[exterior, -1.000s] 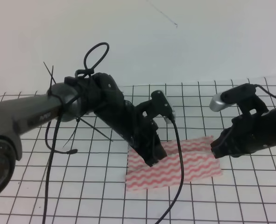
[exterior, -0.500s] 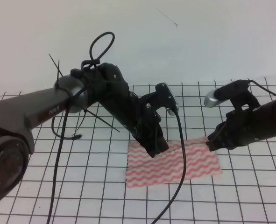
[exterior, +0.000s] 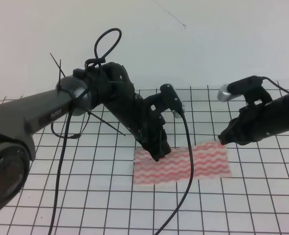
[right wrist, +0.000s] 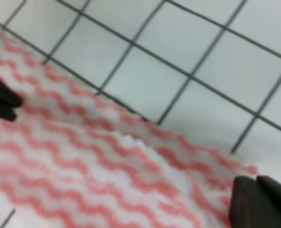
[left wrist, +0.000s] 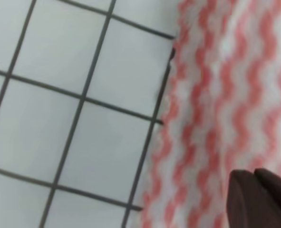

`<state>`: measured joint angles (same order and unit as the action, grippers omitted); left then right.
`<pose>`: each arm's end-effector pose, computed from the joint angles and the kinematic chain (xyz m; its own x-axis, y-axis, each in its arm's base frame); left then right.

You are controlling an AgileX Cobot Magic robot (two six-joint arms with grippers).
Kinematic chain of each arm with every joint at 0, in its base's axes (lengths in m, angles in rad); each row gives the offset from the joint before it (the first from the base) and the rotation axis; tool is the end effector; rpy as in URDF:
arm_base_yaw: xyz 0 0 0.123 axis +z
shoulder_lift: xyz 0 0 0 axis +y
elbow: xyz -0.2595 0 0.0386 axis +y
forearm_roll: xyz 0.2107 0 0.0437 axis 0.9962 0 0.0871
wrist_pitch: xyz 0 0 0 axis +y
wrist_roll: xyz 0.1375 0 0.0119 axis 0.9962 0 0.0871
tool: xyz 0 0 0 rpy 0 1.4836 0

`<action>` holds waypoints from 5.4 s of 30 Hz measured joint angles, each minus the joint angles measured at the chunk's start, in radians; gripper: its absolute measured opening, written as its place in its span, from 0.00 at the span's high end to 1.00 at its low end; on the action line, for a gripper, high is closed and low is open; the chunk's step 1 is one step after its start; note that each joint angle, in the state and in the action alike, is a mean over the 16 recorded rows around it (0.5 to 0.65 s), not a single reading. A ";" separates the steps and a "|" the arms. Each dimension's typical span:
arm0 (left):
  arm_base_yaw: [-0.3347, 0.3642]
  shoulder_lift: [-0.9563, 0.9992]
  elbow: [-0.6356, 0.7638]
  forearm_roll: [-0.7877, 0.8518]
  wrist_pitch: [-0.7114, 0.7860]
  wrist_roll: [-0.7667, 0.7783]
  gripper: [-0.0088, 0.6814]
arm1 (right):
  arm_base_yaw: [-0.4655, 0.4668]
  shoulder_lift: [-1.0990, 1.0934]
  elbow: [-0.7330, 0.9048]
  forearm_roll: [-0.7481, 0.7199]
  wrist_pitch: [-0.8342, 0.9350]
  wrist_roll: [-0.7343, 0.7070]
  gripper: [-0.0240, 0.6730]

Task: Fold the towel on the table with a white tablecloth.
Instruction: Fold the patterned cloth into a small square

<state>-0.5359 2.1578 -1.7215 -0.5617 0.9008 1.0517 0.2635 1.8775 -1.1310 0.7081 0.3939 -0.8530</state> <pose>0.3441 -0.2714 0.1529 -0.2354 0.8037 -0.5466 0.9674 0.2478 -0.0523 0.3535 0.1311 0.1378 -0.7091 -0.3748 -0.5973 -0.5281 0.8436 0.0976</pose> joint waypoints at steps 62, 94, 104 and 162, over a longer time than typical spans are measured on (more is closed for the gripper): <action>0.195 -0.040 0.002 -0.104 0.157 -0.104 0.99 | 0.145 0.305 -0.482 -0.110 0.413 -0.390 0.60; 0.197 -0.040 0.002 -0.144 0.170 -0.104 0.99 | 0.173 0.326 -0.498 -0.178 0.411 -0.412 0.91; 0.197 -0.046 0.002 -0.145 0.199 -0.105 0.99 | 0.166 0.286 -0.499 -0.178 0.441 -0.330 0.60; 0.186 -0.201 0.231 -0.239 0.010 -0.077 0.99 | -0.064 0.155 -0.082 0.085 0.278 0.194 0.59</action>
<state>-0.3499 1.9573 -1.4905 -0.8005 0.9110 0.9744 0.2000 2.0327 -1.2132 0.7927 0.6717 -0.6593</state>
